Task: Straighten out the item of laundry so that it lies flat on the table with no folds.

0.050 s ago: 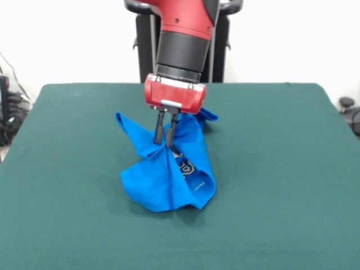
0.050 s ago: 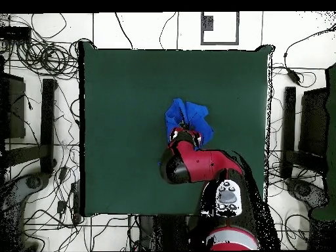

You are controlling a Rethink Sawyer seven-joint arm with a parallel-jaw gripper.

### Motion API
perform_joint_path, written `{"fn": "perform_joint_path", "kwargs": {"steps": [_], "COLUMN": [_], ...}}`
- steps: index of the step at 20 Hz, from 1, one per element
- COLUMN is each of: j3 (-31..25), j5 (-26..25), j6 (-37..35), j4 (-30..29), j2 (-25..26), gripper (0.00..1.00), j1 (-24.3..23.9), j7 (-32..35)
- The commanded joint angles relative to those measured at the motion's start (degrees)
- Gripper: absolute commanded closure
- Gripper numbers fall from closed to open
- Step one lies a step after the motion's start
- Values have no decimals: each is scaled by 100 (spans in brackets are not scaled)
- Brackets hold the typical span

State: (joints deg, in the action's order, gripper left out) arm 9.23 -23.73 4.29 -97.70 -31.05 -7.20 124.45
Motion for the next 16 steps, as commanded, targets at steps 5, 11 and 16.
{"fn": "perform_joint_path", "kwargs": {"steps": [5,11,16], "j3": [-247,-449,-429], "j5": [384,302,318], "j6": [360,152,147], "j4": [-226,-299,-338], "j2": [290,202,188], "gripper": [0,0,0], "j1": [239,49,50], "j7": [881,766,783]}}
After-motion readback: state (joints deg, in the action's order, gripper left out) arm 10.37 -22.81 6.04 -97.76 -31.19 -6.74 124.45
